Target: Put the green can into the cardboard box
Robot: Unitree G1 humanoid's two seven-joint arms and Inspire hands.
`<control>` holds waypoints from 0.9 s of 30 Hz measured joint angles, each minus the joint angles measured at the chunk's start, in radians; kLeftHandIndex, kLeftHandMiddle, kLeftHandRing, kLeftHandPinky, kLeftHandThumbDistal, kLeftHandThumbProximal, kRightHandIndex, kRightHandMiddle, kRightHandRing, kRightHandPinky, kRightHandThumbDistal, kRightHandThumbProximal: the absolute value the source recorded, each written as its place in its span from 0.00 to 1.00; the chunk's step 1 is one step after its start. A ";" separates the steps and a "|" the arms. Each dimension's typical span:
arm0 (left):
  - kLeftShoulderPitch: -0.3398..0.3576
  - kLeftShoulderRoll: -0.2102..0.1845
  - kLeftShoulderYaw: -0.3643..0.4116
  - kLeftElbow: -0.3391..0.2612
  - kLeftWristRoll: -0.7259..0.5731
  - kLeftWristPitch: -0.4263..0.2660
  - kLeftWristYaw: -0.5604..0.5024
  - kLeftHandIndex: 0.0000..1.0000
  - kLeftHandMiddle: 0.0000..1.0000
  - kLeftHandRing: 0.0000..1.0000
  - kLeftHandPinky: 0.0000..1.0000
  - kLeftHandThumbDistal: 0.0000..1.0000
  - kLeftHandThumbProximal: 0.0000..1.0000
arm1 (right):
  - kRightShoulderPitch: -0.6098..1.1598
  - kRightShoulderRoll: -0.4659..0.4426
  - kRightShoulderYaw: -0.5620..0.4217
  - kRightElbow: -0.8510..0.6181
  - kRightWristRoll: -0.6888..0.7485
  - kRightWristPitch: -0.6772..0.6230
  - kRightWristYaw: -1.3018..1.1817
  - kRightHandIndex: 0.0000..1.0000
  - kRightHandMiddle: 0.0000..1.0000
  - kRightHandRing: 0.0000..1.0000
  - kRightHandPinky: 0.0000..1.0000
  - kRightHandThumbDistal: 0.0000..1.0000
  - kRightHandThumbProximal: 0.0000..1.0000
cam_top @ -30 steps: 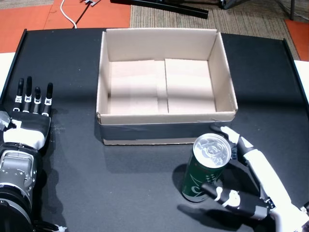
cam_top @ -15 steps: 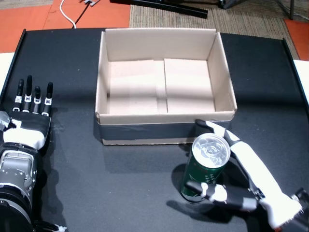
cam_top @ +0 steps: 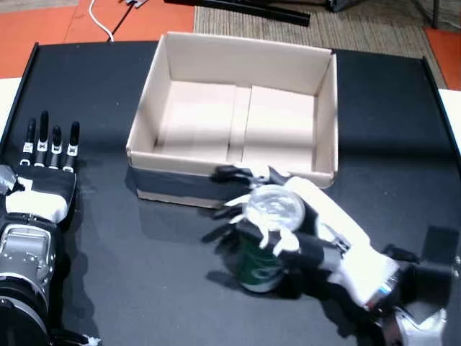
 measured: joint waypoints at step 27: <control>-0.005 -0.002 0.008 0.000 -0.001 -0.006 0.010 0.47 0.23 0.45 0.88 0.84 1.00 | 0.003 -0.045 0.124 0.011 -0.349 -0.397 -0.454 0.00 0.00 0.00 0.11 0.34 0.70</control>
